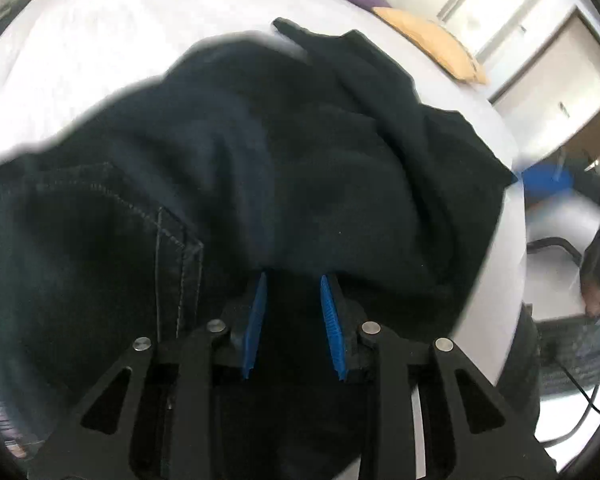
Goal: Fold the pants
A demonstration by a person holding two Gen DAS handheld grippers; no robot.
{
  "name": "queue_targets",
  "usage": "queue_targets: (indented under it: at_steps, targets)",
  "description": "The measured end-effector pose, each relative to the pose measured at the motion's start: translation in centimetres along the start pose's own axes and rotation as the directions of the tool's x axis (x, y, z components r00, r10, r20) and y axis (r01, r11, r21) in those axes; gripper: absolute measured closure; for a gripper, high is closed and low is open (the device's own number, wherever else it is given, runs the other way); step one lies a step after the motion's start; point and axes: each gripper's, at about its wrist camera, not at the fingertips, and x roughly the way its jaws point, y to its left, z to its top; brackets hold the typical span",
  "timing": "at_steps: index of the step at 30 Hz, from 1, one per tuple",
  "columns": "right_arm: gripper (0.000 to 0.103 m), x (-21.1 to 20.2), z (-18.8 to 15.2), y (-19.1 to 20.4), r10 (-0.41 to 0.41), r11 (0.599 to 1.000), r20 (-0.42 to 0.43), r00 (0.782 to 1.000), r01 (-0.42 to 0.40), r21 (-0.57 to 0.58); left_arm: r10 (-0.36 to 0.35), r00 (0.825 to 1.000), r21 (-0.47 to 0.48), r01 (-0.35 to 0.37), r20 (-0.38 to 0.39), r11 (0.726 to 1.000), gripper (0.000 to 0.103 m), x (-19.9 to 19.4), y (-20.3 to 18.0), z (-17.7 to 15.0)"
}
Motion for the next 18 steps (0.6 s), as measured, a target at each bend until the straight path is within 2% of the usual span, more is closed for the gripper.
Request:
queue_targets:
  at_steps: [3,4,6,10,11,15,18]
  targets:
    - [0.038,0.1,5.3,-4.4,-0.041,0.988,0.084,0.996,0.027,0.153,-0.009,1.0,-0.015,0.009,0.006,1.0,0.076,0.4,-0.1,0.8]
    - [0.038,0.7,7.1,-5.5,-0.049,0.982,0.094,0.994,0.031,0.188,-0.009,1.0,-0.019,0.009,0.007,1.0,0.076,0.6,-0.2,1.0]
    - [0.038,3.0,10.8,-7.3,-0.121,0.971,0.08,0.989,0.101,0.215,-0.009,1.0,-0.018,0.01,0.012,1.0,0.076,0.1,0.6,-0.9]
    - [0.04,9.6,16.1,-8.4,-0.252,0.952,-0.032,0.967,0.254,0.17,-0.019,1.0,-0.031,0.019,0.023,0.999,0.076,0.2,0.8,-1.3]
    - [0.041,11.7,17.1,-8.6,-0.275,0.945,-0.082,0.958,0.285,0.159,-0.021,0.999,-0.033,0.022,0.027,0.999,0.076,-0.7,1.8,-3.0]
    - [0.042,16.5,18.7,-9.3,-0.353,0.91,-0.18,0.918,0.382,0.164,-0.036,0.999,-0.045,0.038,0.037,0.998,0.076,-1.5,2.8,-3.9]
    - [0.042,18.5,18.7,-9.7,-0.353,0.901,-0.224,0.909,0.395,0.181,-0.055,0.997,-0.055,0.057,0.046,0.997,0.076,-1.9,3.4,-4.3]
